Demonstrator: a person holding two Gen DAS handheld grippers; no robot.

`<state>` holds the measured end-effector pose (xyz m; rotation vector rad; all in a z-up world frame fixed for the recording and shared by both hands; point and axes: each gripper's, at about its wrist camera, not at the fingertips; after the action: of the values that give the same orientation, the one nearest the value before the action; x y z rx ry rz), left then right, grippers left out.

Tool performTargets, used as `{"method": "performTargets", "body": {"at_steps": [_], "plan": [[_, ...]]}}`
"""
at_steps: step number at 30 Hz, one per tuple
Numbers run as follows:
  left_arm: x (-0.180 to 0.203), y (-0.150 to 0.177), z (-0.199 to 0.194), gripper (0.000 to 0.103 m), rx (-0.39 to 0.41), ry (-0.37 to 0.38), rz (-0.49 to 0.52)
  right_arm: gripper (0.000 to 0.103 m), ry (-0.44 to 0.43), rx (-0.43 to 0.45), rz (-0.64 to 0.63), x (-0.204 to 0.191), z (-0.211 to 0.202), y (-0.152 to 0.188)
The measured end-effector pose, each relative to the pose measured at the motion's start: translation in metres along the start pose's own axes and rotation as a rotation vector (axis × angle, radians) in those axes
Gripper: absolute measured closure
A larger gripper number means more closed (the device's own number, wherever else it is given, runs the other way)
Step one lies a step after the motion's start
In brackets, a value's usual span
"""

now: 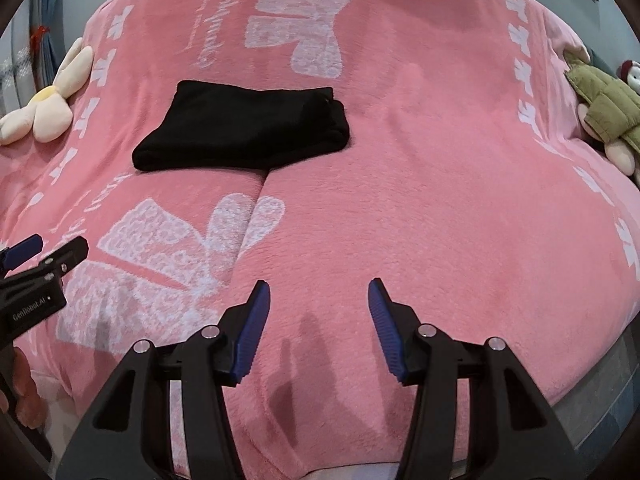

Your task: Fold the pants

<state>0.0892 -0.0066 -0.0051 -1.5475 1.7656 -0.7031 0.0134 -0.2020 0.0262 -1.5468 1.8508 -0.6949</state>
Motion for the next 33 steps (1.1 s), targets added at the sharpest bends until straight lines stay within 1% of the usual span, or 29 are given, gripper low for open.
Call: {"method": "performTargets", "body": {"at_steps": [4, 7, 15, 22, 25, 30, 33], "plan": [[-0.013, 0.001, 0.003, 0.017, -0.025, 0.026, -0.071, 0.053, 0.005, -0.007, -0.009, -0.003, 0.001, 0.001], [-0.018, 0.002, 0.006, 0.017, -0.037, 0.024, -0.099, 0.053, 0.006, -0.013, -0.011, -0.003, 0.002, 0.0], [-0.012, 0.003, 0.006, 0.017, -0.026, 0.011, -0.062, 0.053, 0.009, -0.016, -0.007, -0.003, 0.003, 0.001], [-0.011, 0.003, 0.006, 0.017, -0.027, 0.013, -0.059, 0.053, 0.013, -0.016, -0.012, -0.004, 0.003, 0.001], [-0.011, 0.003, 0.005, 0.017, -0.027, 0.013, -0.061, 0.053, 0.011, -0.016, -0.014, -0.003, 0.004, 0.001], [-0.013, 0.004, 0.003, 0.017, 0.017, -0.001, -0.091, 0.053, 0.009, -0.017, -0.013, -0.003, 0.004, 0.001], [-0.015, 0.003, 0.004, 0.017, 0.015, -0.006, -0.109, 0.053, 0.009, -0.017, -0.014, -0.003, 0.004, 0.001]]}}
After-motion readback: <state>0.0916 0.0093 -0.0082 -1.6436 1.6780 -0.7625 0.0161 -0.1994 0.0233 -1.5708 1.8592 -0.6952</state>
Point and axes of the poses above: each gripper's, at about its wrist camera, not at the fingertips, and z roughly the way its jaws point, x to its right, y to its underside, and after that the axes turned 5 degrees about -y, right-handed
